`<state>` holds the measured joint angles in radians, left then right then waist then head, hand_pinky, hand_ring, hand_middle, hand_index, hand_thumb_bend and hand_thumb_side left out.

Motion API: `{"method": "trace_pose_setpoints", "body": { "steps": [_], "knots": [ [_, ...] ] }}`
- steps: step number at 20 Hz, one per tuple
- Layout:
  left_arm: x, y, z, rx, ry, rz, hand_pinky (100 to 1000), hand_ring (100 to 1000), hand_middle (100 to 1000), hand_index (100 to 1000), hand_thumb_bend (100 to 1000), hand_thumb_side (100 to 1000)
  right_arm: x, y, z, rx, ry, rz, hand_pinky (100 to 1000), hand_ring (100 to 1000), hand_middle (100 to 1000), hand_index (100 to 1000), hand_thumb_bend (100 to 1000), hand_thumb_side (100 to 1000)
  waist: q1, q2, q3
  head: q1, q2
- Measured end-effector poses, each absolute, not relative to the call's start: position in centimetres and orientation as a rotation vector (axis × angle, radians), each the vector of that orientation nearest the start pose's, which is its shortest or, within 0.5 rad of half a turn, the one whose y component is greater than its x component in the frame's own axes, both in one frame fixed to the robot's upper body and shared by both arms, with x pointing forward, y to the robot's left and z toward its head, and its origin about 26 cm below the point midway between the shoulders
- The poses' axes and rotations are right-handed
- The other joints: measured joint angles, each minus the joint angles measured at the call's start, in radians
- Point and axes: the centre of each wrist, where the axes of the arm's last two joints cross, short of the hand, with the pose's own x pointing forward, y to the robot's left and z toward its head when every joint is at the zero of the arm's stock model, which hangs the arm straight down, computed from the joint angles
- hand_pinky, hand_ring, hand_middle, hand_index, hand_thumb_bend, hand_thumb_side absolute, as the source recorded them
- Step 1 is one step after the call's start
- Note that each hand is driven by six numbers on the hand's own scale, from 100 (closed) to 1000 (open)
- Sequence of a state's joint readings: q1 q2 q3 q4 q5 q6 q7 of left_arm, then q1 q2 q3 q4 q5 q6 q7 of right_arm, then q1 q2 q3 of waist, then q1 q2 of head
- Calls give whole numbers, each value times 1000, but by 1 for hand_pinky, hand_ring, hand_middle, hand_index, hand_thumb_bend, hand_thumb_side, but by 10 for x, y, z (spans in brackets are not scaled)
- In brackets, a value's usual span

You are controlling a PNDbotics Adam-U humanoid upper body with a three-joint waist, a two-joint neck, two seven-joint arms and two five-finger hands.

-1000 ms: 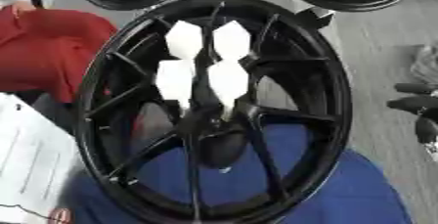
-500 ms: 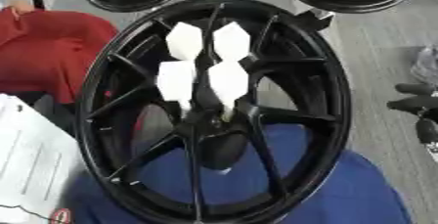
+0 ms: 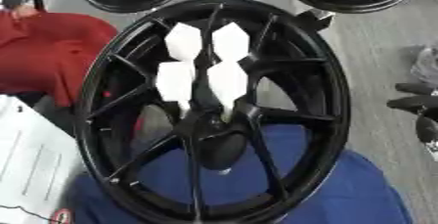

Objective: Pull the pin out of the wheel hub.

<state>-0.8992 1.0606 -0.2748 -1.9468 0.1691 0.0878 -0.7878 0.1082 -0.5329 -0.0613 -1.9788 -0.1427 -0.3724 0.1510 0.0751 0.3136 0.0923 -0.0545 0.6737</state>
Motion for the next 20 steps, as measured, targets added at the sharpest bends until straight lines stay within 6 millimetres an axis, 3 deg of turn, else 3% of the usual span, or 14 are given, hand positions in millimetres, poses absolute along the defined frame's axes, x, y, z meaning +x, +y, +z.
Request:
{"method": "trace_pose_setpoints", "body": {
  "steps": [11, 20],
  "knots": [
    [286, 234, 371, 257, -1563, -1963, 772, 786, 798, 892, 100, 608, 243, -344, 122, -129, -2164, 622, 884, 793, 866, 769, 100, 521, 3, 0, -9, 8, -8],
    [288, 219, 363, 210, -1510, -1929, 791, 816, 810, 906, 100, 584, 244, -343, 124, -123, -2162, 627, 885, 793, 865, 768, 100, 523, 6, 0, -11, 17, -8]
  ]
}}
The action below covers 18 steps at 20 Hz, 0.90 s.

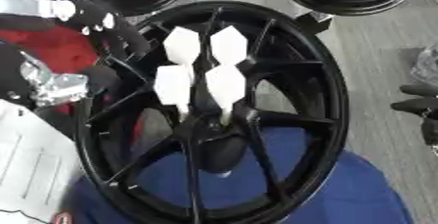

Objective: Pull the pin out of the wheel hub.

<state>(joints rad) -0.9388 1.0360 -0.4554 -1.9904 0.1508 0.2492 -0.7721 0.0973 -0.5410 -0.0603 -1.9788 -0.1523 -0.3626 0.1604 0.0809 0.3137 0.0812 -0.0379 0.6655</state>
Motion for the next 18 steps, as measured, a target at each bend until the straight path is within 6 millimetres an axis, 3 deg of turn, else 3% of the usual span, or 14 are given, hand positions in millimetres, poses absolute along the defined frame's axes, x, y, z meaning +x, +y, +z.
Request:
{"method": "trace_pose_setpoints", "body": {
  "steps": [18],
  "knots": [
    [288, 197, 359, 189, -1511, -1872, 852, 884, 851, 925, 100, 590, 247, -341, 125, -115, -2158, 632, 885, 788, 859, 766, 100, 519, 3, 11, -8, 14, 0]
  ]
}}
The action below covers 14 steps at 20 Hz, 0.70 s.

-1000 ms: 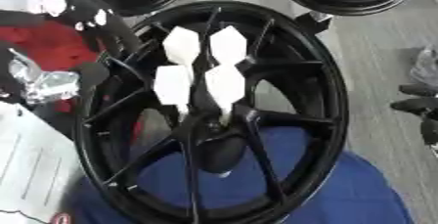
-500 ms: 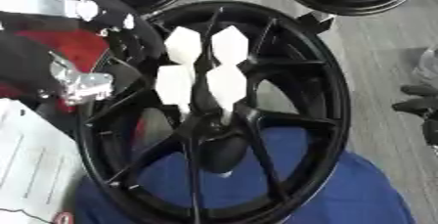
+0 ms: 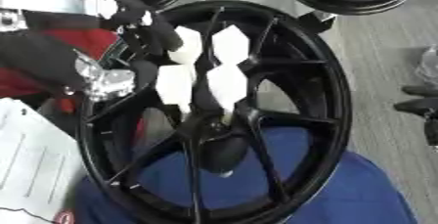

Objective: Pull the pin out of the wheel hub.

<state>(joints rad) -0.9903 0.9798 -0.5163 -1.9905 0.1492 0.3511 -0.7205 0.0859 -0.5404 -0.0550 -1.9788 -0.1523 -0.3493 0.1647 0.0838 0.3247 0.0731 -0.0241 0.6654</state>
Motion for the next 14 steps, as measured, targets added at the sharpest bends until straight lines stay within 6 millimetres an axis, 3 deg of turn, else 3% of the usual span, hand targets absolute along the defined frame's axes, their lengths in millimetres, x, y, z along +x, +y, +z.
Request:
{"method": "trace_pose_setpoints", "body": {
  "steps": [4, 9, 14],
  "knots": [
    [289, 195, 356, 183, -1489, -1877, 870, 901, 861, 935, 100, 640, 248, -340, 127, -115, -2160, 631, 885, 787, 858, 765, 100, 516, 0, 5, -3, 4, 0],
    [289, 195, 354, 219, -1469, -1890, 887, 920, 863, 943, 238, 698, 249, -339, 127, -111, -2163, 625, 885, 784, 856, 764, 100, 515, 0, 11, -4, 6, 0],
    [289, 193, 354, 268, -1471, -1899, 897, 934, 875, 952, 277, 699, 249, -339, 128, -111, -2161, 625, 885, 783, 854, 763, 100, 513, 0, 16, -5, 8, -1]
  ]
}}
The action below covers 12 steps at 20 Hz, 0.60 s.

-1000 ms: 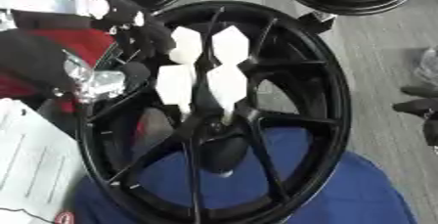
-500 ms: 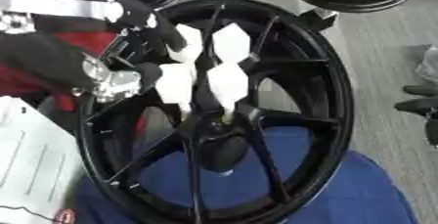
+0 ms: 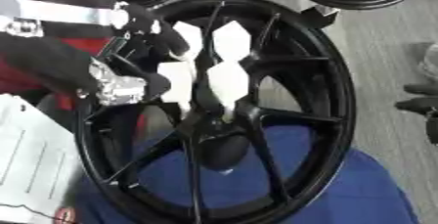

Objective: Pull the pin out of the wheel hub.

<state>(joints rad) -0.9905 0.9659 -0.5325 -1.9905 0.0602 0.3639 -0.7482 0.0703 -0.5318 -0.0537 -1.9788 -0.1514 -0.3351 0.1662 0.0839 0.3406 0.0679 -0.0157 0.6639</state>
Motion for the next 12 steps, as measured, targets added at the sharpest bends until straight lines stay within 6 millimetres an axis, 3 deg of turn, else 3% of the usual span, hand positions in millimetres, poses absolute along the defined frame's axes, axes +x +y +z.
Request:
{"method": "trace_pose_setpoints", "body": {
  "steps": [12],
  "knots": [
    [290, 192, 350, 319, -1462, -1894, 882, 933, 869, 950, 273, 692, 251, -335, 128, -103, -2165, 619, 886, 783, 854, 763, 100, 509, 0, 11, -3, 7, -8]
  ]
}}
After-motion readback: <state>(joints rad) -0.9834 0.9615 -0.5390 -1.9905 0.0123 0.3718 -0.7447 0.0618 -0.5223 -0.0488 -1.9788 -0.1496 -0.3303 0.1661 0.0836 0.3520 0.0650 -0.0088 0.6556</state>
